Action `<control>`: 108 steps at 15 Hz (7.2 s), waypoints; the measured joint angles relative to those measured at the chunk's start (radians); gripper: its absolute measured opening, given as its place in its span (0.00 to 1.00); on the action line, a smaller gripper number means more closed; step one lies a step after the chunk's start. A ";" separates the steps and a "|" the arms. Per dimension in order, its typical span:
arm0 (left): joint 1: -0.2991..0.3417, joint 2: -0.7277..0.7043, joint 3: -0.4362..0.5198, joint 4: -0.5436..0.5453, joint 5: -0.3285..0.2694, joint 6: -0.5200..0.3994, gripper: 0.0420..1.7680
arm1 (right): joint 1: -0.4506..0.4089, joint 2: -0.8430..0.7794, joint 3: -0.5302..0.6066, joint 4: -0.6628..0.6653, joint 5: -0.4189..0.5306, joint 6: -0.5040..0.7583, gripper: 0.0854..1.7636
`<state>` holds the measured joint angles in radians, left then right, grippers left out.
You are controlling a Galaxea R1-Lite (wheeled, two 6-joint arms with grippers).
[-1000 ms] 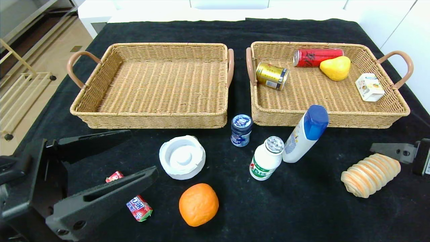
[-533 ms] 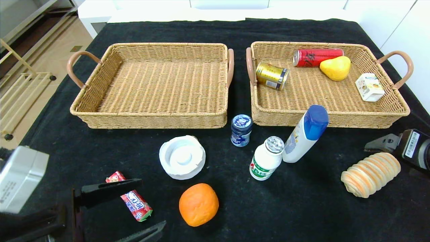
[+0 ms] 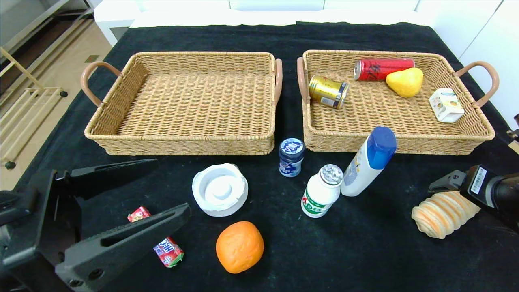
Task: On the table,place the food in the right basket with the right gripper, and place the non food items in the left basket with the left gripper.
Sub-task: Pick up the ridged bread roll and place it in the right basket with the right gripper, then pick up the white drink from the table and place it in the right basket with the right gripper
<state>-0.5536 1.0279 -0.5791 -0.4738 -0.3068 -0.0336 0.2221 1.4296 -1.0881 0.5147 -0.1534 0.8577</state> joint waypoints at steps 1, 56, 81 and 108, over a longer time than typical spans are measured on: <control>0.000 0.000 -0.001 0.000 0.000 0.000 0.97 | -0.001 0.006 0.004 -0.002 0.003 0.003 0.97; -0.014 -0.003 0.003 0.000 0.004 0.001 0.97 | 0.080 0.028 -0.339 -0.066 -0.124 -0.393 0.20; -0.014 -0.001 0.004 0.000 0.005 0.002 0.97 | 0.017 0.395 -0.690 -0.211 -0.132 -0.426 0.73; -0.028 0.009 0.000 0.051 0.013 0.008 0.97 | 0.502 -0.409 0.341 -0.268 -0.022 -0.640 0.96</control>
<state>-0.5815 1.0370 -0.5787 -0.4223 -0.2943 -0.0260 0.7240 1.0204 -0.7474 0.2466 -0.1755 0.2174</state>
